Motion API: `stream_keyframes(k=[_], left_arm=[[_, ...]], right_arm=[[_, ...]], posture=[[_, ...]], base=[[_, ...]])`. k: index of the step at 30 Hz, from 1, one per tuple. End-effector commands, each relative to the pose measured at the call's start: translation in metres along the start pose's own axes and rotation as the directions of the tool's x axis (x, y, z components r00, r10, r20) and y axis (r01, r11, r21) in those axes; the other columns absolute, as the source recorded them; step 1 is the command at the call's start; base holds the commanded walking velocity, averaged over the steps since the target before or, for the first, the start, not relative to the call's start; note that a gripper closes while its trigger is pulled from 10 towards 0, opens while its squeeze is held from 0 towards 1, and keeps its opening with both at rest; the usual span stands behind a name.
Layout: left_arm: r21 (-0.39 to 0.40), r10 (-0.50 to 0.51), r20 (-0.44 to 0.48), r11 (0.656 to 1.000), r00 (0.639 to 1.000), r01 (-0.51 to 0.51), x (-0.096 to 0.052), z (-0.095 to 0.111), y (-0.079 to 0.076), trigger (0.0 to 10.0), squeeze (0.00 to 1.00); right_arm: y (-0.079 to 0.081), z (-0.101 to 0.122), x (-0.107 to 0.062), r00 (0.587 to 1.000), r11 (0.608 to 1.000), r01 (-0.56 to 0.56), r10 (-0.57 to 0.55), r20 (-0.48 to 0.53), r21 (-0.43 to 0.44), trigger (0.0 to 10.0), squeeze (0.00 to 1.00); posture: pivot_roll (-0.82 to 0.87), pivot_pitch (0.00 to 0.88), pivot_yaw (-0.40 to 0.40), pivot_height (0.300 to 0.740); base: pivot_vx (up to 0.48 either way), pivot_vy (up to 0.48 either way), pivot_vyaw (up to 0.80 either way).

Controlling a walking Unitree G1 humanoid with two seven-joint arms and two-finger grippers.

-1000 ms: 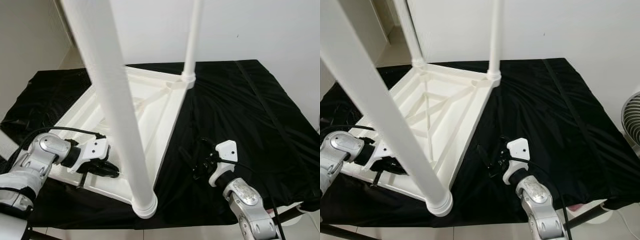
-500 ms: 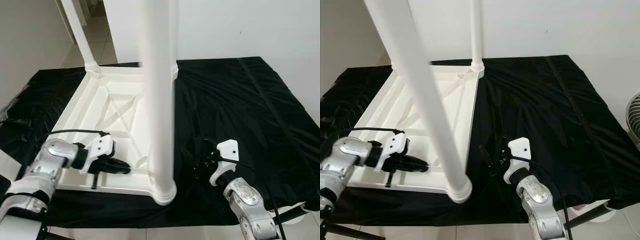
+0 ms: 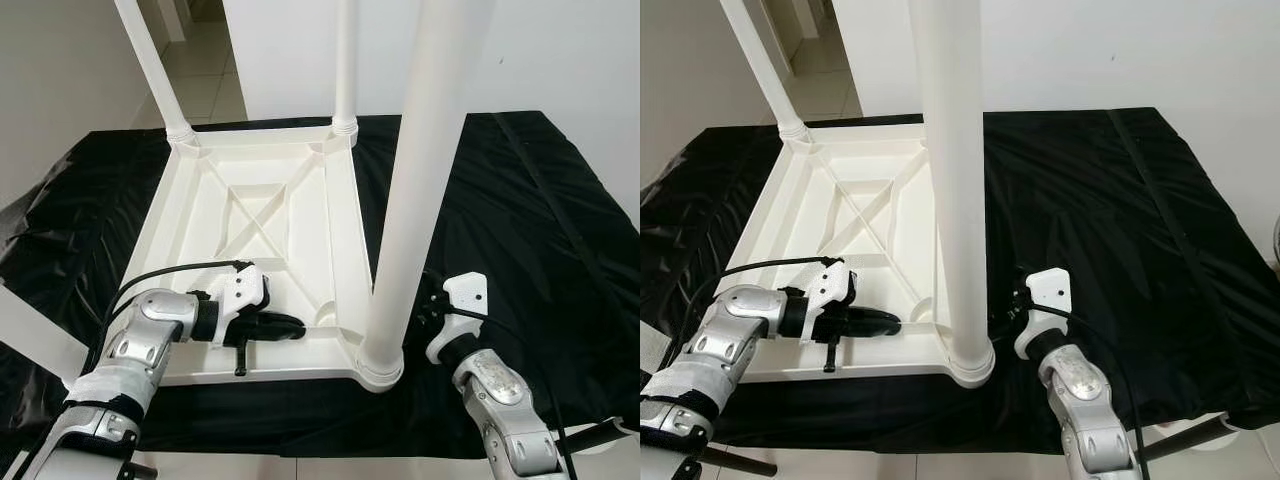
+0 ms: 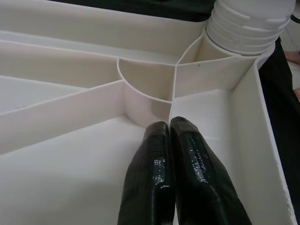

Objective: Building children table

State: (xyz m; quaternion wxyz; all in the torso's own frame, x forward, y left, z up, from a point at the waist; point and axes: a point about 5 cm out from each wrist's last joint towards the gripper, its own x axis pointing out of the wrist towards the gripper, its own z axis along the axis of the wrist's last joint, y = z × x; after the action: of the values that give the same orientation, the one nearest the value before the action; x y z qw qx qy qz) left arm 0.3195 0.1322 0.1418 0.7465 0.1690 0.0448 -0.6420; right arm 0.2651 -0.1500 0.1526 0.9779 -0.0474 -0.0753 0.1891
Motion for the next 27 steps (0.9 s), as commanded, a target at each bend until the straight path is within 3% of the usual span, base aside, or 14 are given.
stream_keyframes(k=[1, 4, 5, 6, 7, 8, 11, 15, 16, 17, 23, 24, 25, 27], left_arm=[[-0.095, 0.469, 0.045, 0.881, 0.882, -0.464, -0.005, -0.003, 0.021, 0.0, 0.00], [-0.079, 0.421, 0.028, 0.905, 0.907, -0.418, -0.003, -0.007, 0.013, 0.0, 0.00], [-0.066, 0.411, 0.013, 0.910, 0.912, -0.409, -0.004, -0.009, 0.011, 2.0, 0.00], [-0.058, 0.407, 0.005, 0.912, 0.913, -0.406, -0.005, -0.010, 0.011, 2.9, 0.00], [-0.039, 0.386, -0.001, 0.922, 0.922, -0.386, -0.007, -0.009, 0.009, 10.0, 0.00], [-0.027, 0.360, -0.011, 0.932, 0.933, -0.360, -0.008, -0.009, 0.006, 10.0, 0.00], [-0.010, 0.330, -0.017, 0.944, 0.944, -0.330, -0.008, -0.007, 0.003, 10.0, 0.00], [-0.004, 0.315, -0.011, 0.949, 0.949, -0.315, -0.008, -0.006, 0.000, 10.0, 0.00], [-0.003, 0.312, -0.010, 0.950, 0.950, -0.312, -0.008, -0.006, 0.000, 10.0, 0.83], [-0.007, 0.304, -0.008, 0.953, 0.953, -0.304, -0.010, -0.006, -0.002, 10.0, 1.00], [0.012, 0.297, -0.001, 0.955, 0.955, -0.297, -0.015, -0.003, -0.006, 10.0, 1.00], [0.013, 0.297, -0.001, 0.955, 0.955, -0.297, -0.015, -0.002, -0.006, 10.0, 0.85], [0.027, 0.305, 0.010, 0.952, 0.952, -0.305, -0.017, 0.000, -0.007, 10.0, 0.00], [0.041, 0.343, 0.051, 0.938, 0.938, -0.345, -0.023, 0.008, -0.007, 10.0, 0.00]], right_arm=[[0.017, -0.004, 0.002, 0.997, 0.997, -0.069, 0.070, -0.013, 0.032, 10.0, 0.00], [0.017, -0.004, 0.004, 0.998, 0.998, -0.059, 0.059, -0.006, 0.027, 10.0, 0.00], [0.015, -0.004, 0.004, 0.999, 0.999, -0.038, 0.038, -0.002, 0.036, 10.0, 0.00], [0.013, -0.003, 0.005, 1.000, 0.999, -0.022, 0.022, 0.000, 0.043, 10.0, 0.00], [0.000, -0.003, 0.006, 0.995, 0.993, 0.102, -0.102, 0.012, 0.054, 10.0, 0.00], [-0.011, -0.002, 0.005, 0.977, 0.976, 0.211, -0.213, 0.029, 0.056, 10.0, 0.00], [-0.021, -0.001, 0.002, 0.946, 0.946, 0.318, -0.321, 0.043, 0.064, 10.0, 0.00], [-0.020, -0.002, -0.002, 0.941, 0.941, 0.334, -0.336, 0.042, 0.061, 10.0, 0.00], [-0.020, -0.002, -0.002, 0.940, 0.940, 0.337, -0.340, 0.042, 0.059, 10.0, 0.00], [-0.020, -0.003, -0.004, 0.935, 0.935, 0.349, -0.351, 0.039, 0.061, 10.0, 0.00], [-0.020, -0.007, -0.012, 0.923, 0.921, 0.381, -0.384, 0.023, 0.075, 10.0, 0.00], [-0.020, -0.007, -0.012, 0.922, 0.920, 0.384, -0.387, 0.023, 0.075, 10.0, 0.00], [-0.019, -0.007, -0.015, 0.930, 0.928, 0.364, -0.367, 0.027, 0.076, 10.0, 0.00], [-0.018, -0.006, -0.022, 0.945, 0.944, 0.322, -0.325, 0.035, 0.071, 10.0, 0.00]], posture=[[-0.02, 0.176, 0.065, 0.740], [-0.02, 0.176, 0.065, 0.740], [-0.02, 0.178, 0.062, 0.740], [-0.02, 0.178, 0.062, 0.740], [-0.02, 0.179, 0.061, 0.740], [-0.02, 0.179, 0.061, 0.740], [-0.02, 0.177, 0.052, 0.740], [-0.02, 0.177, 0.052, 0.740], [-0.02, 0.177, 0.050, 0.740], [-0.02, 0.177, 0.050, 0.740], [-0.02, 0.169, 0.041, 0.740], [-0.02, 0.169, 0.041, 0.740], [-0.03, 0.163, 0.032, 0.740], [-0.03, 0.158, 0.032, 0.740]], base=[[0.000, 0.000, 0.00], [0.000, 0.000, 0.00], [0.000, 0.000, 0.00], [0.000, 0.000, 0.00], [0.000, 0.000, 0.00], [0.000, 0.000, 0.00], [0.000, 0.000, 0.00], [0.000, 0.000, 0.00], [0.000, 0.000, 0.00], [0.000, 0.000, 0.00], [0.000, 0.000, 0.00], [0.000, 0.000, 0.00], [0.000, 0.000, 0.00], [0.000, 0.000, 0.00]])
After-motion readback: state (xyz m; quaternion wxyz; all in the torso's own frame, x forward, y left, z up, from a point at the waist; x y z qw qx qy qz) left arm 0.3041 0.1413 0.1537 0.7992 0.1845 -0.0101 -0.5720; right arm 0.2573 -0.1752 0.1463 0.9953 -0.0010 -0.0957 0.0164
